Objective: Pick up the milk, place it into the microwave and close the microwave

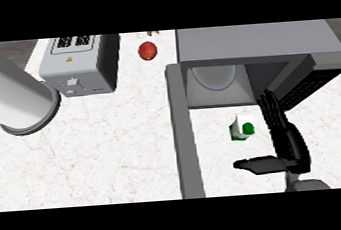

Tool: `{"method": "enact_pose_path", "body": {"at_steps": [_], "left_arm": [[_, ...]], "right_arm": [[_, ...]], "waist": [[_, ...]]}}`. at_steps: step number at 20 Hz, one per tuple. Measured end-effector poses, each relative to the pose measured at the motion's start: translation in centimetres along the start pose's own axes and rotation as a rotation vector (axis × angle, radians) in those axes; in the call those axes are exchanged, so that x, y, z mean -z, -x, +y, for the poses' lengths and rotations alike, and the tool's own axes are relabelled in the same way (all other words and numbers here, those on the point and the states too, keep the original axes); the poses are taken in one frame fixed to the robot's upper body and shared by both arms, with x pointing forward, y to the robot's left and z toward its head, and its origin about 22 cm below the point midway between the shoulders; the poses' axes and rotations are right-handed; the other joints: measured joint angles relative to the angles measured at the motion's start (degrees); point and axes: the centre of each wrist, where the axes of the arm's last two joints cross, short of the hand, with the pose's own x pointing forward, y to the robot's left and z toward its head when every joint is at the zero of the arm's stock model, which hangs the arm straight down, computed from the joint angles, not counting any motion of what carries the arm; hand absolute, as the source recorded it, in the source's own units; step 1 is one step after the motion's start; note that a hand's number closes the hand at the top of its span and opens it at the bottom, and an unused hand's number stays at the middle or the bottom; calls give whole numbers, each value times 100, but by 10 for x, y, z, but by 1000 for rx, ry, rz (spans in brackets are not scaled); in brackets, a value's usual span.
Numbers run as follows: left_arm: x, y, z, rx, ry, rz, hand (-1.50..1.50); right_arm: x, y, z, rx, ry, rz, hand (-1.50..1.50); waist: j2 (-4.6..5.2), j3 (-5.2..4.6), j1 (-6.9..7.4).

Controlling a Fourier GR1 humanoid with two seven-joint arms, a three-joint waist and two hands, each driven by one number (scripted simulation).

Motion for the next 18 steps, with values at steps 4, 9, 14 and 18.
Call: {"method": "enact_pose_path", "body": {"at_steps": [4, 9, 14, 18], "left_arm": [[-7, 2, 0, -5, -4, -1, -150], [-9, 3, 6, -9, 4, 5, -150], [-5, -6, 11, -9, 9, 2, -150], [-3, -6, 11, -8, 4, 0, -150]], "right_arm": [[-3, 13, -10, -11, -15, -6, -150], [2, 36, -7, -27, -39, -20, -150], [14, 51, -6, -36, -36, -22, -150], [15, 63, -12, -66, 1, -6, -150]], "waist": [[-1, -1, 7], [2, 0, 15], [5, 1, 18], [6, 2, 22]]}}
